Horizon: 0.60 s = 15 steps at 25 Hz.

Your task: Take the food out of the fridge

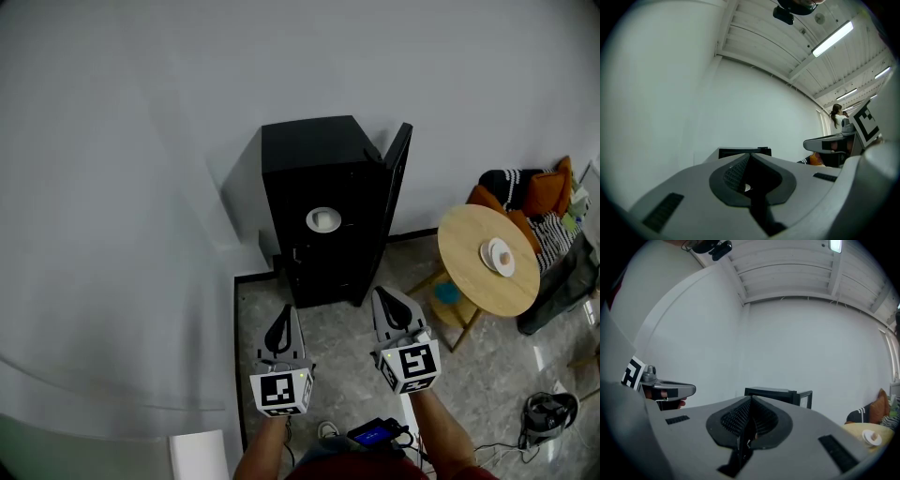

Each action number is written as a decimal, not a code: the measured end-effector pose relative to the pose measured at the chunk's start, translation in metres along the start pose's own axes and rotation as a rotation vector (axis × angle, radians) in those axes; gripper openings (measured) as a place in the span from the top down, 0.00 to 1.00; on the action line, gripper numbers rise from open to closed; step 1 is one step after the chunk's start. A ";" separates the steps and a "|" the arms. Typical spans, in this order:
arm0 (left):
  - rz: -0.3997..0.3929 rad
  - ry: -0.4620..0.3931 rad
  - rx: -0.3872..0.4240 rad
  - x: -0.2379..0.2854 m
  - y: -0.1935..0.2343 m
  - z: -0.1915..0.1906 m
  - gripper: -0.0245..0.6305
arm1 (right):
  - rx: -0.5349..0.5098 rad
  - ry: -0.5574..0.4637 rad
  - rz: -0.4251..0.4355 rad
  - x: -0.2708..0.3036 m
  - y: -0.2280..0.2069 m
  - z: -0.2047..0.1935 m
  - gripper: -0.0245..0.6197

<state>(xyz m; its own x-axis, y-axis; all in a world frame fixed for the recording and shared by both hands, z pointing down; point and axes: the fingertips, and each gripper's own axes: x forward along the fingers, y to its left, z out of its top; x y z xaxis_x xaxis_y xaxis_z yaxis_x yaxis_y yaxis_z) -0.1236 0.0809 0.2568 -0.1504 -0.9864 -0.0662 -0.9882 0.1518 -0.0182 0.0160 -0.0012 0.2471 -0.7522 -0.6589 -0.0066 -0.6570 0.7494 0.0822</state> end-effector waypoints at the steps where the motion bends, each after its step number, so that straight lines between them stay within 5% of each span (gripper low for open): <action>1: -0.006 0.001 0.002 0.003 0.002 0.000 0.94 | 0.000 0.000 -0.004 0.004 0.001 0.000 0.93; 15: -0.005 0.007 0.025 0.054 0.019 -0.013 0.94 | 0.018 -0.003 -0.003 0.054 -0.018 -0.016 0.93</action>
<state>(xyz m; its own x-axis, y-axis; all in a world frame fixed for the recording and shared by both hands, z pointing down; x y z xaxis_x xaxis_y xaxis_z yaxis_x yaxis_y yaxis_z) -0.1510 0.0295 0.2654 -0.1461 -0.9875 -0.0588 -0.9879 0.1488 -0.0431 -0.0124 -0.0515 0.2614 -0.7503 -0.6610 -0.0102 -0.6601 0.7484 0.0638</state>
